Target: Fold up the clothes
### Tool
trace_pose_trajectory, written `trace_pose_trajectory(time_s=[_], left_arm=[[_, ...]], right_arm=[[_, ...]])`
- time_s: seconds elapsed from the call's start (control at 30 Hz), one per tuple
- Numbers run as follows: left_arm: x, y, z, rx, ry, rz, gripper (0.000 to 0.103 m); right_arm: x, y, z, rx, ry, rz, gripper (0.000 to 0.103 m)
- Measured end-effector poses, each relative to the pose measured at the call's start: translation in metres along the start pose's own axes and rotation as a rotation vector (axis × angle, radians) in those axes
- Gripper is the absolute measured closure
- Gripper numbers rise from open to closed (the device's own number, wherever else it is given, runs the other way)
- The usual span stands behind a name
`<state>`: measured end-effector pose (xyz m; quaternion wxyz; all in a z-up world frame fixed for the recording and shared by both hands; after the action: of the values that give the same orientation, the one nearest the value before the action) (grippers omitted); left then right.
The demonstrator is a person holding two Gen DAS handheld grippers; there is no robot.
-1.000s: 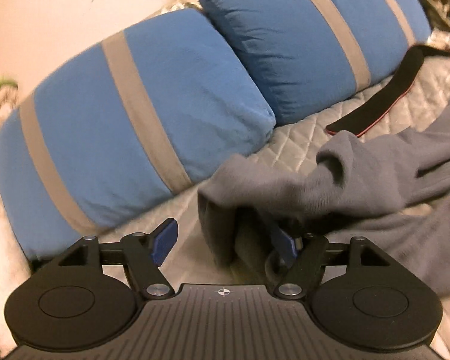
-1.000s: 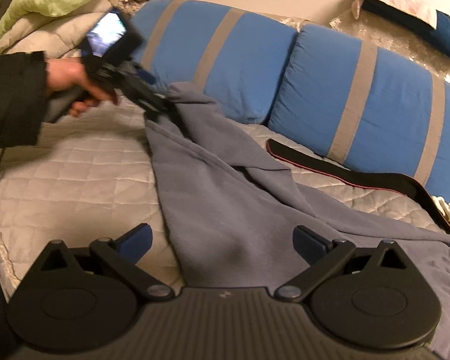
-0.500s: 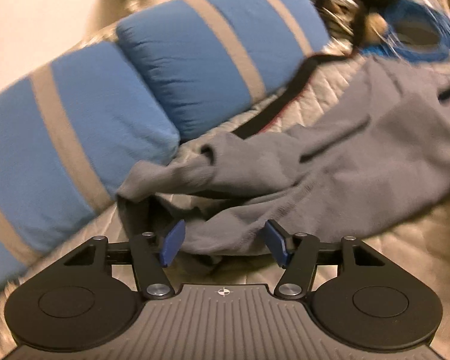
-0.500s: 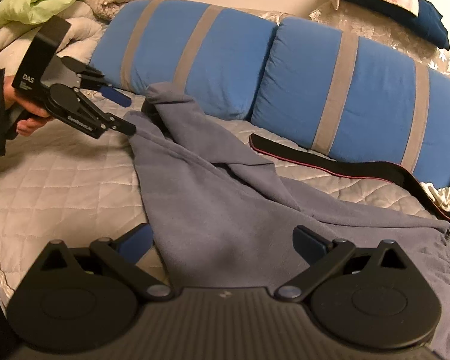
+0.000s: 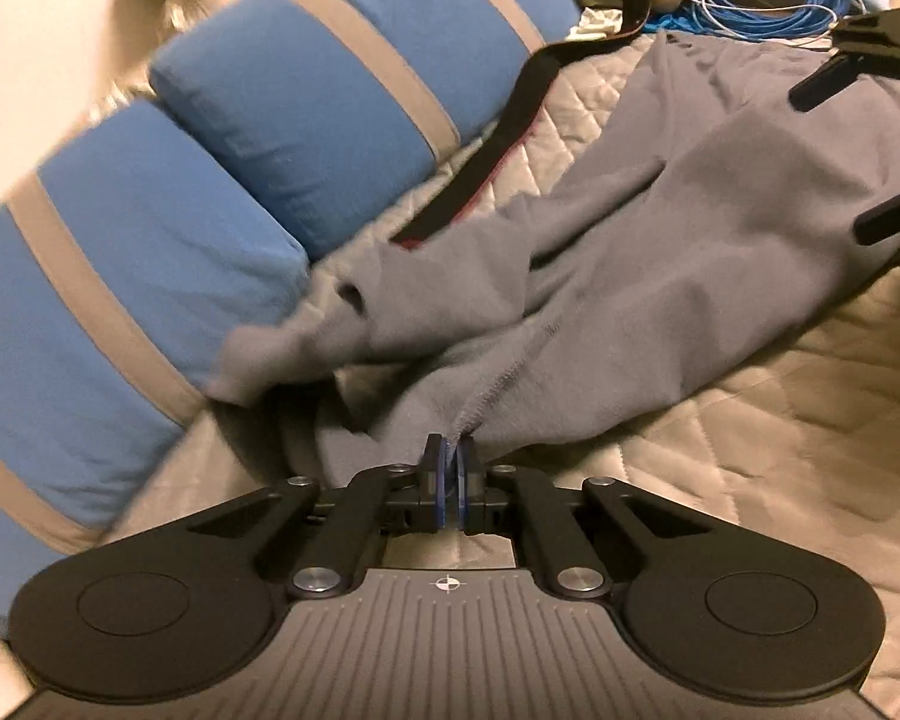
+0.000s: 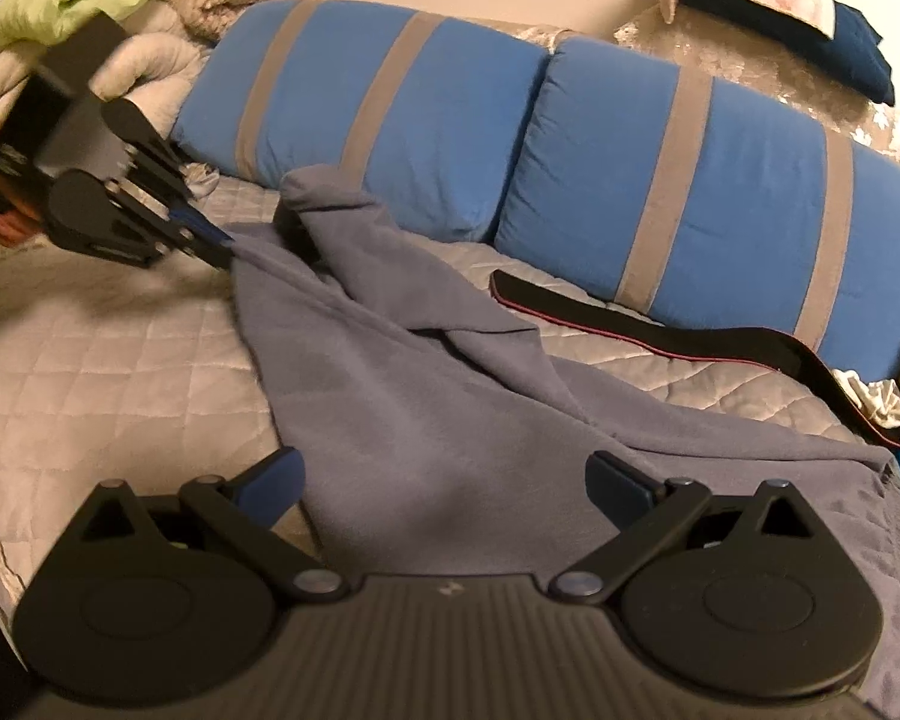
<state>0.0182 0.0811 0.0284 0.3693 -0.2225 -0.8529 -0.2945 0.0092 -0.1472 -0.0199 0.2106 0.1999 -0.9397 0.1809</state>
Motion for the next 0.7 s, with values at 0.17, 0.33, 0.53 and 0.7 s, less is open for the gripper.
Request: trace_pose_trajectory(time_s=[0.17, 0.33, 0.53, 0.7], left_arm=[[0.048, -0.018, -0.020, -0.056, 0.036, -0.111, 0.100], [0.100, -0.044, -0.045, -0.095, 0.027, -0.191, 0.100], [0.144, -0.066, -0.069, -0.099, -0.006, -0.189, 0.099], [0.098, -0.040, -0.058, -0.033, 0.039, -0.209, 0.099]], right_arm=[[0.010, -0.008, -0.002, -0.030, -0.022, 0.003, 0.000], [0.023, -0.013, -0.003, -0.075, -0.041, -0.010, 0.000], [0.037, -0.018, -0.007, -0.112, -0.080, -0.023, 0.000], [0.034, -0.015, -0.005, -0.096, -0.071, -0.002, 0.000]])
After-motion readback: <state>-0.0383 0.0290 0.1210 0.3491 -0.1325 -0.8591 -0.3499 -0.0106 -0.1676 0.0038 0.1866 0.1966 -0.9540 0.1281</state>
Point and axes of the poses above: each gripper's, at about its wrist camera, not at the fingertips, and x roughly against the way its jaws point, y to its left, z to its underside, the point moved 2 cm from there along -x, roughly the way its jaws point, and after that the axes turned 13 degrees about z, right-handed, at the moved point
